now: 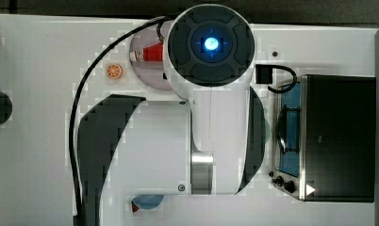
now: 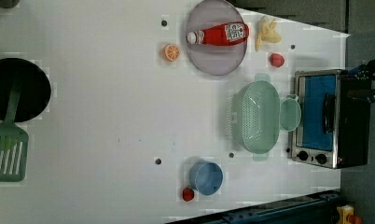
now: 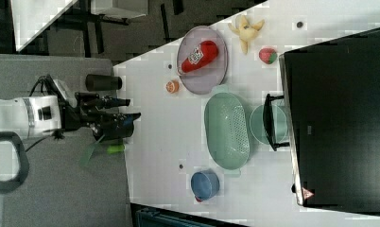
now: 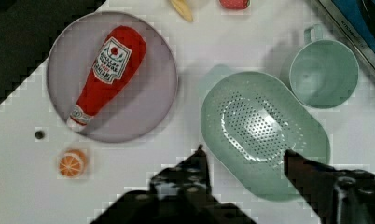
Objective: Drag strainer right to left.
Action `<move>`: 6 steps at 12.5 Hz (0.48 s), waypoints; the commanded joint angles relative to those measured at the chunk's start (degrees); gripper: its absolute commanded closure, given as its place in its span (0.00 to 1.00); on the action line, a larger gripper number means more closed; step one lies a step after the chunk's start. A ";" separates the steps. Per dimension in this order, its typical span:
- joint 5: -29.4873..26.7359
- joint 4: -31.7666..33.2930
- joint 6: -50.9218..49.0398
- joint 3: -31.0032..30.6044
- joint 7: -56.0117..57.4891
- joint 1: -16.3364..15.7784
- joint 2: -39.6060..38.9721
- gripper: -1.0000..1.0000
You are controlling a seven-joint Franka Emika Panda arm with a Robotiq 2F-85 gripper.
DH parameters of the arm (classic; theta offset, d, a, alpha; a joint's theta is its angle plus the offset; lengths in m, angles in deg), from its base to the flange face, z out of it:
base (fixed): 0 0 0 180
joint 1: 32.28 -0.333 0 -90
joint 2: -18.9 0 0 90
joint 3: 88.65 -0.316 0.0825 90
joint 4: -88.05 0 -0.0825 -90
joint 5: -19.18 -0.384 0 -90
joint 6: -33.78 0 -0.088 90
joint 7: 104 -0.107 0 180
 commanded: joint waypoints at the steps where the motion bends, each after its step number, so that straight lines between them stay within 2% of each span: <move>1: 1.71 20.31 -8.81 1.74 -2.33 2.55 27.96 0.20; 3: 1.71 20.36 -8.78 1.75 -2.33 2.55 27.88 0.00; 6: 1.70 21.34 -7.69 1.73 -2.37 2.55 26.00 0.00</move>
